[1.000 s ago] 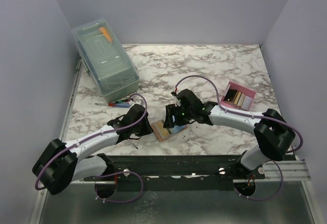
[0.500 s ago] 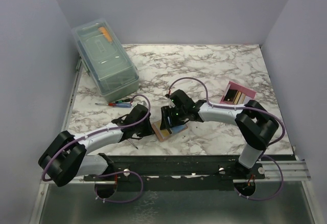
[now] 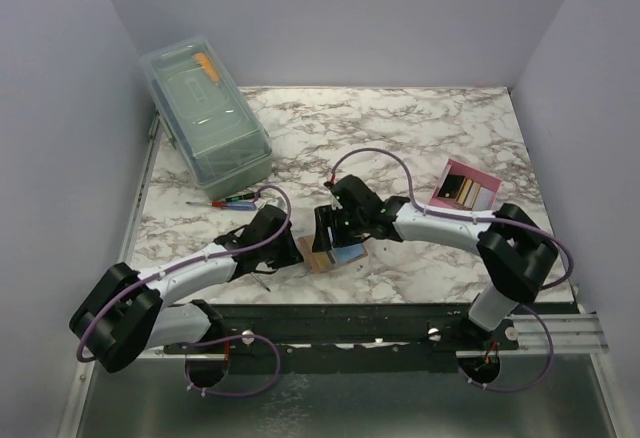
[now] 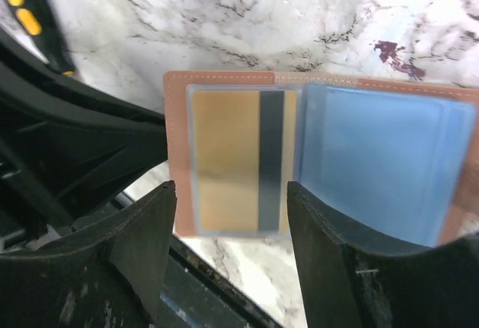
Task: Put the credit cards into the card holder
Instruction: Insert the credit card into the card holder, then pick up the credit card from the storage box.
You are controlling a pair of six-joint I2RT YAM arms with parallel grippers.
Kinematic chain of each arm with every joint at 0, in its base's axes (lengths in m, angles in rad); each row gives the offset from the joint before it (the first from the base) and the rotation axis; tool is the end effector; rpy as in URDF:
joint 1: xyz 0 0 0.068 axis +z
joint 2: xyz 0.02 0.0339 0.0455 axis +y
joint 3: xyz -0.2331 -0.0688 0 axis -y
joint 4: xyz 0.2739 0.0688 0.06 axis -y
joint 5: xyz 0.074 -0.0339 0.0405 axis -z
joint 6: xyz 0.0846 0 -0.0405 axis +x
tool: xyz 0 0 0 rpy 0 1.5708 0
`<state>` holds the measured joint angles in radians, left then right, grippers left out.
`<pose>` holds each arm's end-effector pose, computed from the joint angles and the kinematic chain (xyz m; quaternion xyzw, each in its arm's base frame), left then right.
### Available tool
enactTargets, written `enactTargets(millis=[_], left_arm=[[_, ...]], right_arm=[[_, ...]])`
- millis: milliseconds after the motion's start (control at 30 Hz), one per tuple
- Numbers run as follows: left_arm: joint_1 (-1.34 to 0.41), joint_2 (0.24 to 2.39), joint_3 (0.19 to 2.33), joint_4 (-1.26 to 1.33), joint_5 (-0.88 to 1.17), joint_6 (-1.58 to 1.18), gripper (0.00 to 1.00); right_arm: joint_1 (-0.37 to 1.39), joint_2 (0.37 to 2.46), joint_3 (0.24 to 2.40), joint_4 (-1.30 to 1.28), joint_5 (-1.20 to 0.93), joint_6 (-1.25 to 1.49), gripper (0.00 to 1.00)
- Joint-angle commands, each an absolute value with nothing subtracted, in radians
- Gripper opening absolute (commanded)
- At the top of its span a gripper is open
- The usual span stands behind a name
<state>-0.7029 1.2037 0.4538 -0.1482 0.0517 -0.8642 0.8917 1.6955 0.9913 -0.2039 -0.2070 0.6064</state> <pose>0.2081 -0.1820 0.0643 -0.0675 0.9413 -0.2502 0.2165 0.2333 0.3168 0.0896 -0.1670 0.9262 0.2919 0.1704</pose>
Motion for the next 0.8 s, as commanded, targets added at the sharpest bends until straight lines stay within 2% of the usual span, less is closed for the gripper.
enactTargets(millis=[0,133,300,400,533,667,767], left_arm=[[-0.709,1.130,0.448,-0.187,0.040,-0.856,0.23],[-0.707,1.074,0.453,-0.224,0.043,-0.846,0.29],[-0.705,0.998,0.473,-0.264,0.084,-0.826,0.43],[-0.706,0.944,0.487,-0.289,0.110,-0.817,0.50],[-0.706,0.884,0.508,-0.305,0.159,-0.823,0.57],[-0.706,0.848,0.542,-0.308,0.220,-0.832,0.61],[-0.705,0.831,0.566,-0.311,0.245,-0.831,0.62]], right_arm=[[0.882,1.561,1.005,-0.306,-0.106,0.590,0.65],[0.827,1.468,1.012,-0.395,-0.047,0.561,0.66],[0.614,1.348,0.979,-0.474,-0.031,0.522,0.66],[0.445,1.271,0.958,-0.491,-0.022,0.524,0.74],[0.176,1.200,0.938,-0.469,-0.109,0.524,0.80],[-0.048,1.233,0.920,-0.402,-0.257,0.517,0.81],[-0.152,1.297,0.895,-0.290,-0.432,0.540,0.78]])
